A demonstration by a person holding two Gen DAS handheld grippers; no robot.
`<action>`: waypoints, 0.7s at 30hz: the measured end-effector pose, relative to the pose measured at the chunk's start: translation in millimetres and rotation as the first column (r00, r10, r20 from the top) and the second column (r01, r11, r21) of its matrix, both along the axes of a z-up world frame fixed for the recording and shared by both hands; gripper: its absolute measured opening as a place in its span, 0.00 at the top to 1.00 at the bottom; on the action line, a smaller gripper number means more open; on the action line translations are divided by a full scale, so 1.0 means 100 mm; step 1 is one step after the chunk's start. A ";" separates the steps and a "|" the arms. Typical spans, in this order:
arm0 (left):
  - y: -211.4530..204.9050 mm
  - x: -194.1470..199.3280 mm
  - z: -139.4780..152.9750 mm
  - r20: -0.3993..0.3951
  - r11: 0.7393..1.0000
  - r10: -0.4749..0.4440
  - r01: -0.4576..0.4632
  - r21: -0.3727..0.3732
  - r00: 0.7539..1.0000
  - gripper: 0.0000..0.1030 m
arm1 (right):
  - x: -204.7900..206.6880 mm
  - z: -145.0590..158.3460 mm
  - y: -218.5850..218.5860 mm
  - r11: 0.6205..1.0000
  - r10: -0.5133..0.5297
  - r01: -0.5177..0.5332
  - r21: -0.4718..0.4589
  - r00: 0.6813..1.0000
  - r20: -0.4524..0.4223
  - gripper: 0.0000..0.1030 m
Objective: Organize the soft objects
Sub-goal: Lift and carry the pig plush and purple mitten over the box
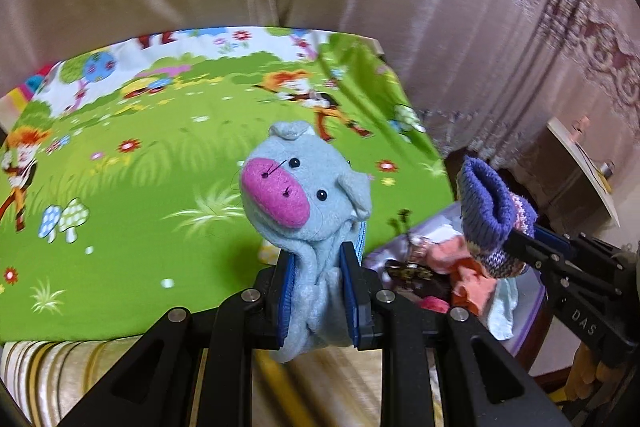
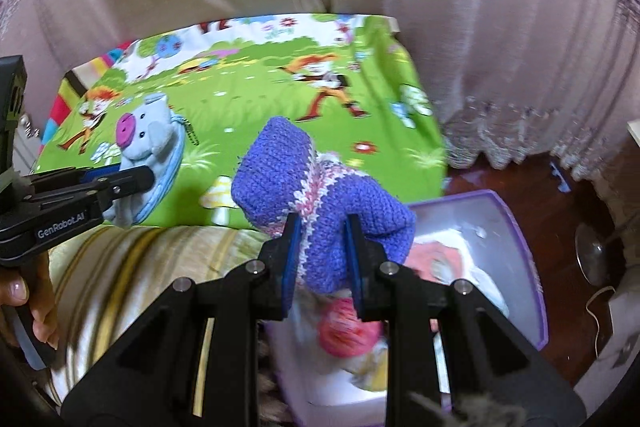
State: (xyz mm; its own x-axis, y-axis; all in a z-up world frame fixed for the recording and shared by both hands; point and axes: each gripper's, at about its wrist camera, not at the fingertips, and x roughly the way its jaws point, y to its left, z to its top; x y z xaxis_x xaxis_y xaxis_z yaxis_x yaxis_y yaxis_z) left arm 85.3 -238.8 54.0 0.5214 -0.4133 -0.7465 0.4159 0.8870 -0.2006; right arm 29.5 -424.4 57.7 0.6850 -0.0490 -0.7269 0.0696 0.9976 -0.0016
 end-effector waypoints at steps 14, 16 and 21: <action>-0.89 -0.25 -0.07 -0.013 0.984 -0.177 0.177 0.026 0.984 0.77 | -0.53 -0.02 -0.87 0.972 -0.228 0.228 -0.054 0.974 0.012 0.74; -0.98 -0.26 -0.10 -0.020 0.980 -0.196 0.196 0.027 0.980 0.74 | -0.58 -0.03 -0.96 0.963 -0.260 0.261 -0.063 0.965 0.016 0.73; -1.20 -0.27 -0.17 -0.042 0.973 -0.227 0.228 0.022 0.973 0.68 | -0.62 -0.04 -1.10 0.950 -0.303 0.304 -0.069 0.953 0.028 0.73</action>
State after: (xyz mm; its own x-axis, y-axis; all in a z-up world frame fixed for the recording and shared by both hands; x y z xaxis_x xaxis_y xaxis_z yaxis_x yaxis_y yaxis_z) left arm 58.0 -359.0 37.4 0.3862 -0.4972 -0.7769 0.5996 0.7753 -0.1982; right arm -32.6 -534.3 53.4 0.6419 -0.3084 -0.7020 0.3699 0.9265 -0.0688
